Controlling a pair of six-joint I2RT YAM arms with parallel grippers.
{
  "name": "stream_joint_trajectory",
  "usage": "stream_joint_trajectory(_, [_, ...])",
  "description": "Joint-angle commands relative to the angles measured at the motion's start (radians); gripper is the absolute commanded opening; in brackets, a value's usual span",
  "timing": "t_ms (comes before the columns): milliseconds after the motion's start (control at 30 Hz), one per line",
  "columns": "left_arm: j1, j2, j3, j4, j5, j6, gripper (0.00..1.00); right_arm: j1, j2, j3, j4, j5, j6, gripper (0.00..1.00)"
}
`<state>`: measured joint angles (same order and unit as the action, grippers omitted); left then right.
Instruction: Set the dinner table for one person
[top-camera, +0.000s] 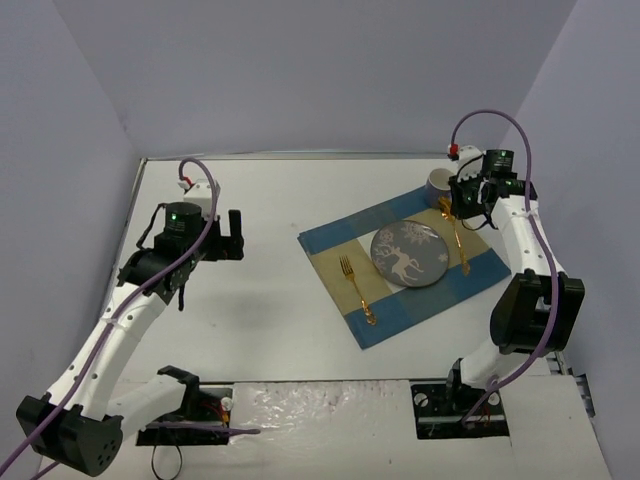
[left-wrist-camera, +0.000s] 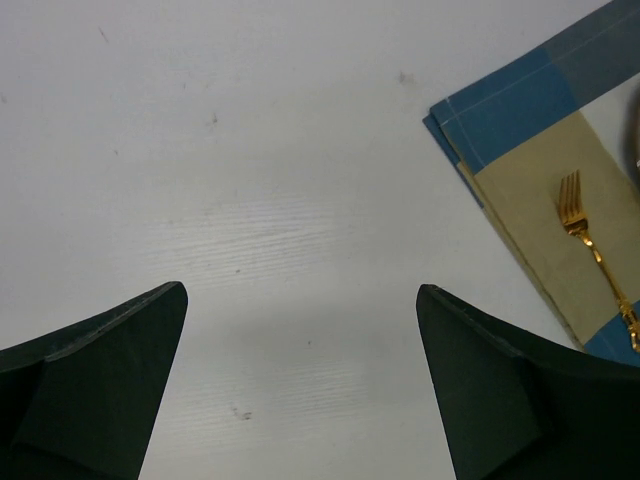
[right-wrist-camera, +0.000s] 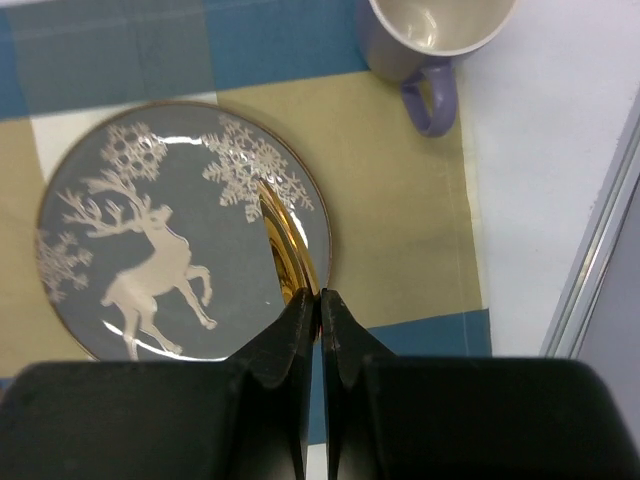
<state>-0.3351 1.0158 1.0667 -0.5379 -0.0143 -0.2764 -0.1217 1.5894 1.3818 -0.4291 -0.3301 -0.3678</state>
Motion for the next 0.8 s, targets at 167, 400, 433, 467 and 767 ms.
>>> stream_joint_trajectory(167, [0.002,0.006,-0.022,0.011,0.028,0.070,0.97,-0.071,0.152,0.097,-0.072,-0.013,-0.280,0.00])
stream_joint_trajectory(400, [0.005,0.008,-0.031,-0.001,-0.028,0.082,0.97,-0.085,0.265,0.082,0.015,-0.037,-0.338,0.00])
stream_joint_trajectory(433, [0.005,0.009,-0.031,-0.002,-0.029,0.082,0.97,-0.092,0.267,0.078,0.030,-0.037,-0.338,0.00])
stream_joint_trajectory(467, [0.005,0.010,-0.030,-0.002,-0.027,0.083,0.97,-0.100,0.268,0.072,0.054,-0.041,-0.338,0.00])
stream_joint_trajectory(767, [0.020,0.026,-0.031,0.000,-0.001,0.078,0.97,-0.130,0.329,0.074,0.142,-0.067,-0.331,0.00])
